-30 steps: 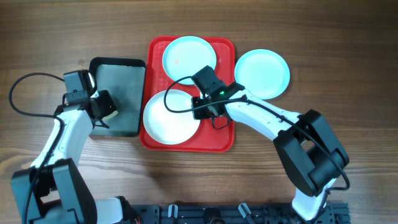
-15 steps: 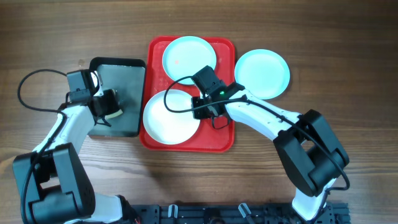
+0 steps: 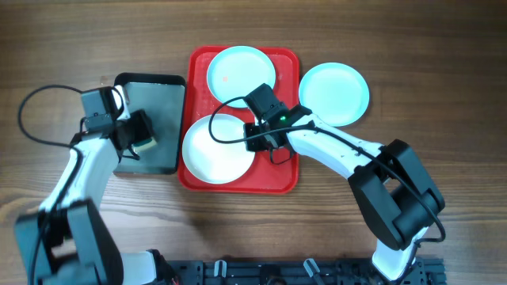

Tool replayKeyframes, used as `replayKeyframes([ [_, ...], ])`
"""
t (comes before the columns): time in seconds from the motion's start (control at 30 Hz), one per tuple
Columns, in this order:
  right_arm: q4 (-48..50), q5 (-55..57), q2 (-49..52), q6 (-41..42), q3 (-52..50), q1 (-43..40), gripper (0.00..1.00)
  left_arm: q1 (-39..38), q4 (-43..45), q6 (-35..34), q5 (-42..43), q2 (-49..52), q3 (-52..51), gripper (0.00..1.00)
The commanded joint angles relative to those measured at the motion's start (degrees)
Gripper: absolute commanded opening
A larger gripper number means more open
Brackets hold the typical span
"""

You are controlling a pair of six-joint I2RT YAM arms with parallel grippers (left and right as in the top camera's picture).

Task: Clean dirty plates on tray and stack at the side
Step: 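Release the sponge in the water tray and raise the left gripper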

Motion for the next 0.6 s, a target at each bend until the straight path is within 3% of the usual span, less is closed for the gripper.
replayKeyframes([
  [0.0, 2.6, -0.9, -0.8, 1.0, -2.5, 0.5, 0.21, 0.2, 0.1, 0.3, 1.1, -6.4, 0.3, 0.86],
  [0.03, 3.1, -0.9, -0.8, 1.8, -3.0, 0.5, 0.21, 0.2, 0.1, 0.3, 1.1, -7.5, 0.3, 0.88],
  [0.07, 3.1, -0.9, -0.8, 1.7, -3.0, 0.5, 0.21, 0.2, -0.1, 0.3, 1.1, -8.1, 0.3, 0.98],
  [0.1, 3.1, -0.9, -0.8, 1.7, -3.0, 0.5, 0.20, 0.2, -0.4, 0.3, 1.1, -8.5, 0.3, 1.00],
  [0.5, 4.0, -0.9, 0.0, 1.7, -3.1, 0.5, 0.20, 0.2, -4.5, 0.3, 1.1, -8.5, 0.3, 1.00],
  [0.57, 4.1, -0.9, 0.2, 1.7, -3.1, 0.5, 0.07, 0.2, -4.7, 0.3, 1.1, -8.5, 0.3, 1.00],
])
